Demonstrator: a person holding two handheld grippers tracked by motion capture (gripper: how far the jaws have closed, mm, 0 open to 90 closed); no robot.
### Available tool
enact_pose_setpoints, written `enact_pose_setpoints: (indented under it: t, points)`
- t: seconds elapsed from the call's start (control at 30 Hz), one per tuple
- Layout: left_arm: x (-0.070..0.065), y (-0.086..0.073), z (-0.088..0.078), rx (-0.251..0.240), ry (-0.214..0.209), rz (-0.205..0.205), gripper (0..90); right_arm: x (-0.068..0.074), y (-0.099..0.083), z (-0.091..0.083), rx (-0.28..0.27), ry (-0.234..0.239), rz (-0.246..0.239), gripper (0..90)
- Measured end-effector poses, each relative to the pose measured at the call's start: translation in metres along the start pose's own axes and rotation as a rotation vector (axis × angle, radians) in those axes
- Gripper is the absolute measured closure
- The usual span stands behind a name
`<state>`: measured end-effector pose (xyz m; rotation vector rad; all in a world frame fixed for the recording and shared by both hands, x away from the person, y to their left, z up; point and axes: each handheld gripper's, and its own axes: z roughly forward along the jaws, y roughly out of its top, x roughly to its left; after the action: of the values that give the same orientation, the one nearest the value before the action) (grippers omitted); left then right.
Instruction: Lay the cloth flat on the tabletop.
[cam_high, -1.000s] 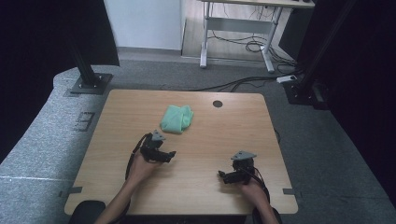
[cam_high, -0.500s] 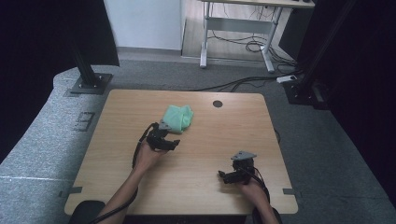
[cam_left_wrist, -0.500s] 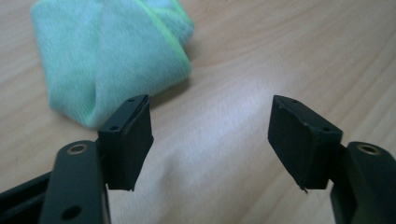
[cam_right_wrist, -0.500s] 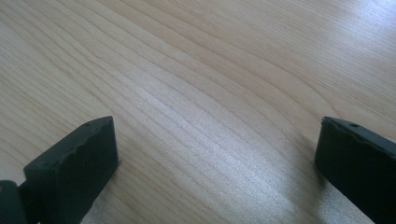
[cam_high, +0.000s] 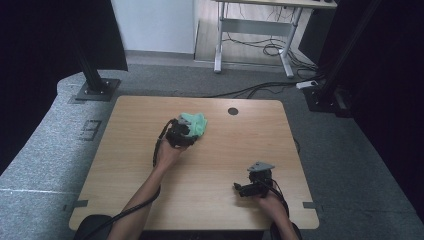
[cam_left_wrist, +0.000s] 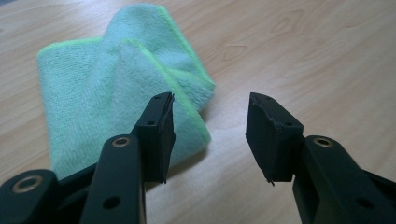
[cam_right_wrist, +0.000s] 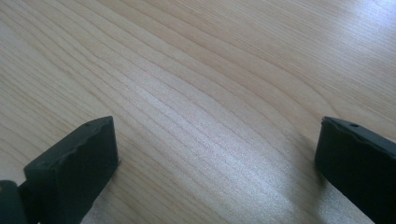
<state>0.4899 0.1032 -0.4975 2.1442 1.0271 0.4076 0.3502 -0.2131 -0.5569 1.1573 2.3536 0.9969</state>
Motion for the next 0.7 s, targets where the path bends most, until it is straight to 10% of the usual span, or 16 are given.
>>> enact_pose_setpoints:
  t: [0.43, 0.7]
  points:
    - [0.004, -0.013, 0.034, 0.109, 0.077, 0.030, 71.8, 0.000, 0.000, 0.000, 0.000, 0.000, -0.001, 0.0]
    - [0.006, -0.013, 0.024, 0.114, 0.014, 0.032, 87.8, 0.000, 0.000, 0.000, -0.001, 0.000, -0.003, 0.0]
